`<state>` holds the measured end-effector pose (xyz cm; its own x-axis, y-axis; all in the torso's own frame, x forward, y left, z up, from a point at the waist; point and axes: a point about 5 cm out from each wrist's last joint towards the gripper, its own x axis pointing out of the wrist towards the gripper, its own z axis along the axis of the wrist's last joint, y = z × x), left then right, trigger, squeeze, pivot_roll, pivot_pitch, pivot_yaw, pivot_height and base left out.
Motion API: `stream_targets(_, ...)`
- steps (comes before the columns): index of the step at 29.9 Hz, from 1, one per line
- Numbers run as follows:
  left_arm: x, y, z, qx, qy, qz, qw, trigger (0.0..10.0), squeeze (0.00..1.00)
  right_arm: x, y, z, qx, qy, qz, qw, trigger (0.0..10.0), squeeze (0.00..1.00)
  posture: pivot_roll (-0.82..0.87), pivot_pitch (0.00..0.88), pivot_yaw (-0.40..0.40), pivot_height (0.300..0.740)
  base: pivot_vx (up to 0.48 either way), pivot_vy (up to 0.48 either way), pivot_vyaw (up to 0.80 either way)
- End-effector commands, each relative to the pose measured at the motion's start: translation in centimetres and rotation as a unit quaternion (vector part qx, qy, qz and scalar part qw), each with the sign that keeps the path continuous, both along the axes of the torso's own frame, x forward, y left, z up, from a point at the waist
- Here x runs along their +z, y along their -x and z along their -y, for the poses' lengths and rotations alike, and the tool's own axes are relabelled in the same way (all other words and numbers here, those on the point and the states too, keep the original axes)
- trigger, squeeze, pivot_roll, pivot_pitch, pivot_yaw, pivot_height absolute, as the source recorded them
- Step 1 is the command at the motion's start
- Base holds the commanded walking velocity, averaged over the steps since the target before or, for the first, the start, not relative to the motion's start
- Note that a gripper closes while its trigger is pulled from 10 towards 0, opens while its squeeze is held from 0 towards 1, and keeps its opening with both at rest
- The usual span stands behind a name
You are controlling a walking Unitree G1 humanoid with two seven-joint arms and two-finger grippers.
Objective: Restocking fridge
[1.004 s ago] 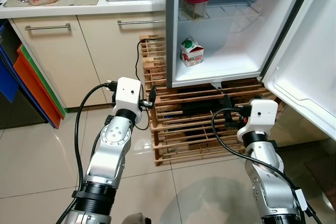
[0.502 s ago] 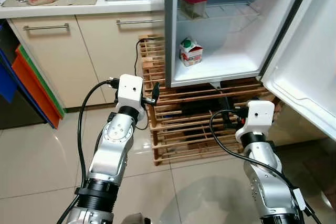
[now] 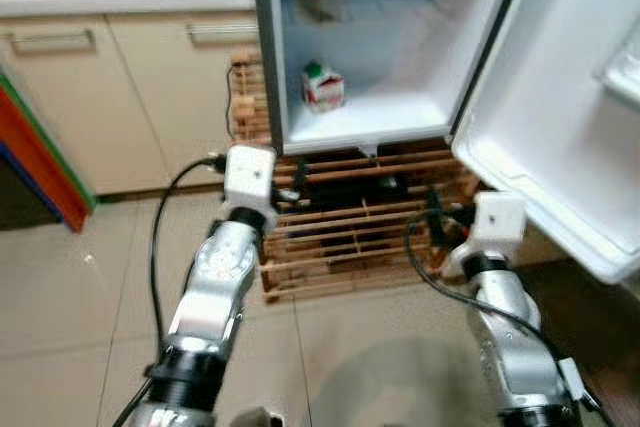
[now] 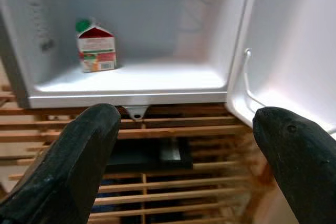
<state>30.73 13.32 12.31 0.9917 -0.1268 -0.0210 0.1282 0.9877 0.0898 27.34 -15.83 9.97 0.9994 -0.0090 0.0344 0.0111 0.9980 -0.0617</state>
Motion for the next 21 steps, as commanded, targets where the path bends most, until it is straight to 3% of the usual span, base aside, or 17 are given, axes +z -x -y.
stream_targets(1,-1.2,0.6,-0.8,0.013,-0.005,-0.017,1.000,10.0,0.00,-0.2,0.2,1.3,-0.024,0.004,0.000,1.000,10.0,0.00,0.04,0.036,0.010,0.740,0.000,0.000,0.00)
stream_targets(10,-2.1,2.9,-2.8,0.042,0.009,-0.025,0.999,10.0,0.00,-2.1,2.2,5.4,-0.106,-0.018,-0.021,0.994,10.0,0.00,0.06,0.025,0.010,0.740,0.000,0.000,0.00)
stream_targets(15,-2.1,3.4,-3.0,0.043,0.002,-0.010,0.999,10.0,0.00,-1.7,2.2,5.9,-0.112,-0.018,-0.009,0.994,10.0,0.00,0.05,0.013,-0.005,0.740,0.000,0.000,0.00)
stream_targets(21,-1.4,2.6,-1.8,0.030,-0.016,0.003,0.999,10.0,0.00,-1.4,1.7,4.7,-0.075,-0.003,0.001,0.997,10.0,0.00,0.05,0.007,-0.012,0.740,0.000,0.000,0.00)
